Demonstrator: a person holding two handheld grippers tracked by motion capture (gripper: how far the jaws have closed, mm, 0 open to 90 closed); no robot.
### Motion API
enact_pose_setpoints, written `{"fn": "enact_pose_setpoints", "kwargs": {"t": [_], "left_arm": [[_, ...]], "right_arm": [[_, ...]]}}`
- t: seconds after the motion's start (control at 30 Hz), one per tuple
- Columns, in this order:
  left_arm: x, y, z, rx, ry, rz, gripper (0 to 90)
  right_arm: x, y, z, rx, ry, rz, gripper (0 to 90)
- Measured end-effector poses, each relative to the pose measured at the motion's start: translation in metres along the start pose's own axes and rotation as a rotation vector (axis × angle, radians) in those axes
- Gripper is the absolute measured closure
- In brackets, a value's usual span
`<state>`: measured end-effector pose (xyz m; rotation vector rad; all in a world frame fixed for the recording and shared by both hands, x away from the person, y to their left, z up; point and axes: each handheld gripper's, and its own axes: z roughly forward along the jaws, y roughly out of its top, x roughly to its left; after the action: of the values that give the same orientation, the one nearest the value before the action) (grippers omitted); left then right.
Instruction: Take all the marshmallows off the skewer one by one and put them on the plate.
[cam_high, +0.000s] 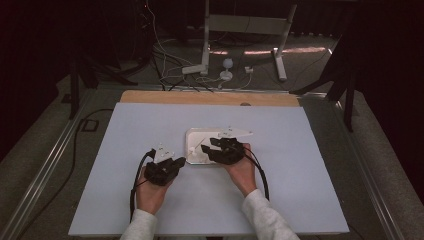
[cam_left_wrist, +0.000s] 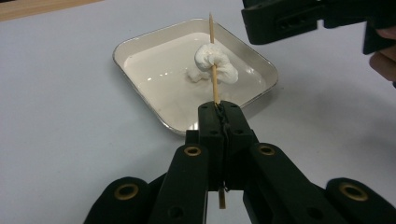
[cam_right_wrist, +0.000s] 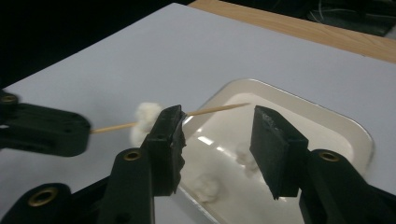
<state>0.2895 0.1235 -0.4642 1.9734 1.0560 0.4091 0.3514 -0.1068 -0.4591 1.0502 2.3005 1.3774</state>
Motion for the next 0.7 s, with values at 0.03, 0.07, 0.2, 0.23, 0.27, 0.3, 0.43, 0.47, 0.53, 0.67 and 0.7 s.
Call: {"fn": "enact_pose_setpoints", "kwargs": {"t": [0.03, 0.07, 0.2, 0.23, 0.27, 0.3, 0.43, 0.47, 0.53, 0.67, 0.7], "left_arm": [[0.0, 0.0, 0.0, 0.0, 0.0, 0.0, 89.9], [0.0, 0.0, 0.0, -0.001, 0.001, -0.001, 89.8], [0.0, 0.0, -0.001, -0.004, -0.003, -0.007, 89.8], [0.0, 0.0, 0.0, -0.004, -0.006, -0.009, 89.8], [0.0, 0.0, 0.0, -0.005, -0.006, -0.009, 89.9], [0.0, 0.0, 0.0, -0.005, -0.007, -0.009, 89.8], [0.0, 0.0, 0.0, -0.006, -0.006, -0.011, 89.8], [0.0, 0.0, -0.001, -0.007, -0.007, -0.013, 89.8], [0.0, 0.001, -0.001, -0.009, -0.008, -0.015, 89.8], [0.0, 0.001, -0.001, -0.01, -0.009, -0.014, 89.8], [0.0, 0.001, -0.001, -0.012, -0.01, -0.016, 89.8]], "right_arm": [[0.002, 0.0, -0.001, -0.003, 0.003, -0.007, 53.0], [0.004, 0.001, -0.001, -0.005, 0.009, -0.011, 52.9], [0.012, 0.001, -0.002, -0.005, 0.026, -0.027, 51.6], [0.012, 0.001, -0.002, -0.005, 0.026, -0.027, 51.6], [0.014, 0.001, -0.002, -0.004, 0.028, -0.029, 51.4], [0.017, 0.001, -0.001, -0.003, 0.029, -0.039, 51.0], [0.022, 0.001, 0.0, 0.0, 0.036, -0.054, 50.5], [0.022, 0.001, 0.0, 0.0, 0.036, -0.054, 50.5], [0.025, 0.001, 0.0, 0.0, 0.04, -0.061, 50.3], [0.03, 0.0, 0.002, 0.001, 0.046, -0.066, 50.0], [0.031, 0.0, 0.003, 0.002, 0.048, -0.069, 49.9]]}}
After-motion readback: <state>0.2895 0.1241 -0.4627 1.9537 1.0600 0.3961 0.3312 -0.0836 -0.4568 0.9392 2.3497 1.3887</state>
